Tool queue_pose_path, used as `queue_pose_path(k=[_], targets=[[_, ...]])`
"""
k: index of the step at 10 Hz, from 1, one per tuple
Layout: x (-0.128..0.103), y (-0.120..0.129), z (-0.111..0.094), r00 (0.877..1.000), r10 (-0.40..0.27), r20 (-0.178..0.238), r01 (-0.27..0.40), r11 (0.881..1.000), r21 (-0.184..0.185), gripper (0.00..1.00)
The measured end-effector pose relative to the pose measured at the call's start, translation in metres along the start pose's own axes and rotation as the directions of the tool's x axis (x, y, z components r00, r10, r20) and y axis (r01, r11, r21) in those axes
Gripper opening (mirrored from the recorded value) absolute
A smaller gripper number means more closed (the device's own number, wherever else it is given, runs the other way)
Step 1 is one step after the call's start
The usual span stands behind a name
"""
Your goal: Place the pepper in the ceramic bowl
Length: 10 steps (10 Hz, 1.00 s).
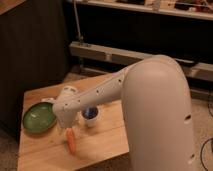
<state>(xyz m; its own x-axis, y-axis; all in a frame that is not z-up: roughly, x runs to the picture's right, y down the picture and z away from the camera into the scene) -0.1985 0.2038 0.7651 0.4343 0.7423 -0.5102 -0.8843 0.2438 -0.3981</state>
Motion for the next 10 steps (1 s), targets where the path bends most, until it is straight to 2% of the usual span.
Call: queue_pose_path(k=[2,3,7,10], targets=[[0.0,0.002,0.015,0.997,0.007,-0.074,-0.008,1.0,-0.011,0.65],[0.0,0.0,0.019,0.996,0.012,-0.093,-0.013,1.0,-0.005,0.65],[0.003,-0.004,0.021,0.993,0.02,-0.12,-0.019,1.0,0.004,0.65],[0.003,-0.002,0.034,0.992,0.01,-0.129,-0.011,1.0,-0.007,0.65]])
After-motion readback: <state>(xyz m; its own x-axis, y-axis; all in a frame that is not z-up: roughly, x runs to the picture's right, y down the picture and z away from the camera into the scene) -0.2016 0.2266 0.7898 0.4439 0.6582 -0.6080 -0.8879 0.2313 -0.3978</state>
